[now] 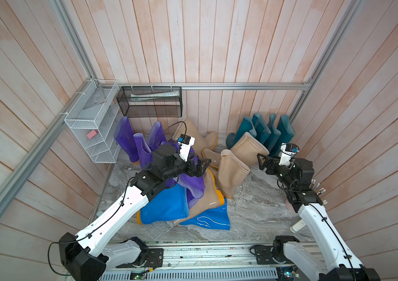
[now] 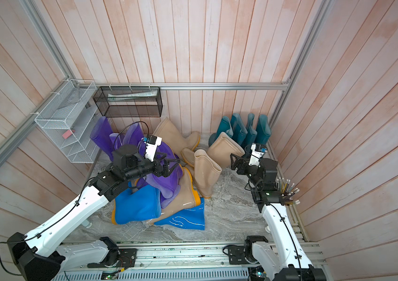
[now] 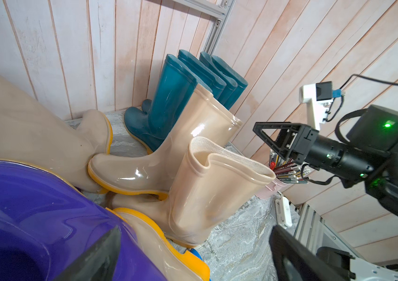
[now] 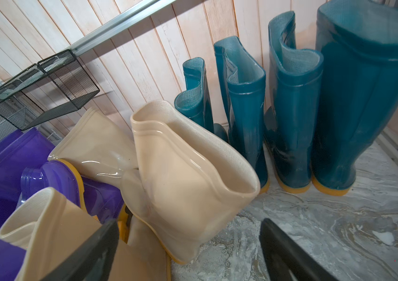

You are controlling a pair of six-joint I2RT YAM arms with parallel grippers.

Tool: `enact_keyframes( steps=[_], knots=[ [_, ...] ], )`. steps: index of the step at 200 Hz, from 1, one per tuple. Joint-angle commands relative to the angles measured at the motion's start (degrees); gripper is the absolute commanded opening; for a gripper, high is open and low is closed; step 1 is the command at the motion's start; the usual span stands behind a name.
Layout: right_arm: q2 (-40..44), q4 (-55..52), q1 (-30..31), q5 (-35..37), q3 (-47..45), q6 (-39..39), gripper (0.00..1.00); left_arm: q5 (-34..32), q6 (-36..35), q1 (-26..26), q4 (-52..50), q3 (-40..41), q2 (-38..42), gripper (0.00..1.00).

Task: Match and arrange rain boots in pairs
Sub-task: Pick up the rain boot at the center of the board.

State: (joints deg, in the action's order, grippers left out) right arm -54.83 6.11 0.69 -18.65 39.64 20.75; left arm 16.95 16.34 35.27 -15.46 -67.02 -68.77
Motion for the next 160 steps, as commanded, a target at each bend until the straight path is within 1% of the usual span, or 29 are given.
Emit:
enact_keyframes(
  steps=[1,13,25,39,53,65,72,77,85,96,106,110,113,114,115,118,136,139,145,160],
  knots=[
    [-2.73,10.46,-1.51,-7.90,-2.47,4.34,0.94,0.77,0.34,-0.15,0.38,0.41,0.17,0.98],
    [-5.30,14.66,-2.82,-10.69,-3.59,7.96,0.94,0.44,0.13,-0.11,0.03,0.40,0.26,0.98],
    [-7.58,19.50,-3.31,-12.93,-4.98,10.02,0.94,0.37,0.02,-0.11,-0.26,0.39,0.38,0.98],
    [-10.29,23.96,-3.50,-15.10,-5.83,11.00,0.94,0.21,-0.06,-0.11,-0.38,0.47,0.50,0.98],
    [-13.37,30.01,-3.33,-19.91,-6.47,12.14,0.94,-0.11,-0.34,-0.11,-0.96,0.32,0.66,0.98],
    [-15.86,32.70,-3.00,-23.38,-5.94,12.58,0.93,-0.95,-0.69,-0.11,-1.26,0.15,1.16,0.98],
    [-16.93,33.13,-2.88,-24.08,-5.56,11.93,0.93,-1.44,-0.77,-0.18,-1.19,0.23,1.44,0.98],
    [-17.54,33.68,-2.89,-24.09,-5.54,11.97,0.91,-1.70,-0.82,-0.12,-1.15,0.38,1.60,0.98],
    [-18.47,35.55,-2.84,-24.14,-5.91,12.92,0.85,-1.98,-0.99,-0.11,-1.15,0.31,1.80,0.98],
    [-19.45,36.62,-2.79,-25.13,-5.71,13.14,0.73,-2.29,-0.98,-0.12,-1.15,0.47,2.06,0.98],
    [-20.24,36.21,-2.54,-26.62,-4.70,13.31,0.53,-2.60,-0.89,-0.11,-1.15,0.52,2.18,0.98],
    [-20.54,35.49,-2.28,-27.28,-3.98,12.96,0.46,-2.58,-0.90,-0.11,-1.15,0.61,2.24,0.98],
    [-20.71,34.92,-2.08,-27.74,-3.58,12.65,0.42,-2.70,-1.00,-0.11,-1.25,0.65,2.18,0.98],
    [-20.73,34.66,-2.05,-27.83,-3.37,12.23,0.42,-2.70,-0.98,-0.11,-1.28,0.61,2.17,0.98],
    [-20.79,34.45,-1.98,-27.88,-3.27,12.23,0.39,-2.71,-1.01,-0.11,-1.30,0.60,2.16,0.98],
    [-20.90,33.64,-1.70,-28.04,-2.84,11.54,0.36,-2.78,-1.04,-0.13,-1.32,0.61,2.16,0.98],
    [-20.62,30.97,-0.40,-27.70,-1.71,9.76,0.07,-2.97,-1.26,-0.11,-1.83,0.33,2.07,0.98],
    [-20.43,30.80,-0.20,-27.61,-1.72,9.79,0.04,-3.00,-1.26,-0.11,-1.85,0.35,2.06,0.98],
    [-19.86,30.86,0.15,-27.34,-1.96,9.91,0.00,-3.11,-1.35,-0.11,-1.85,0.31,2.11,0.98],
    [-17.62,29.90,1.28,-25.30,-2.26,9.60,0.00,-3.32,-1.48,-0.11,-1.71,0.46,2.31,0.98]
  ],
)
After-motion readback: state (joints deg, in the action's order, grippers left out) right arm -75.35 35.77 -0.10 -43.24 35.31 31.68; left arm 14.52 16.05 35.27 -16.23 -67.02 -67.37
